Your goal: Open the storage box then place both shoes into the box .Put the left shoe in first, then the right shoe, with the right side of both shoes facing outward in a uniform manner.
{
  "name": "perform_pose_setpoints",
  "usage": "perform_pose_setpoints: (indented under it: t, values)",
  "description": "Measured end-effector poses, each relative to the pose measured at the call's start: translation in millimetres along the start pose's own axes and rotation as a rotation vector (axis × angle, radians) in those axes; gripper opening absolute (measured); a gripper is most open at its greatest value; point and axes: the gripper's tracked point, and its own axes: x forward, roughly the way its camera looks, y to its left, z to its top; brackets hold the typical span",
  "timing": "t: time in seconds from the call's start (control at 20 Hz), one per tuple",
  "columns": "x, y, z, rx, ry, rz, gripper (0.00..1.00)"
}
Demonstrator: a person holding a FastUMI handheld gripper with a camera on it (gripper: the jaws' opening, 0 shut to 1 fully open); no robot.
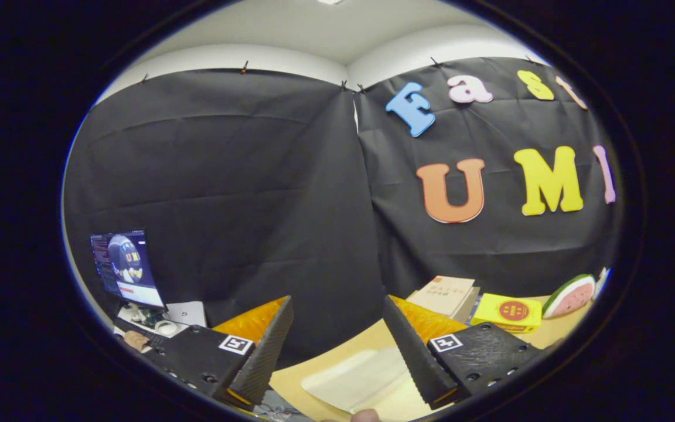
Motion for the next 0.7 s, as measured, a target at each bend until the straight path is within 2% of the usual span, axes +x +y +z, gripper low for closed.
perform_pose_setpoints:
  t: [0.3,0.45,0.7]
  values:
    - [-48,-54,0,-0.103,-0.09,-0.118,0.95]
    - [-77,-89,0,-0.101,-0.094,-0.165,0.94]
    - [-143,-184,-5,-0.091,-0.088,-0.317,0.95]
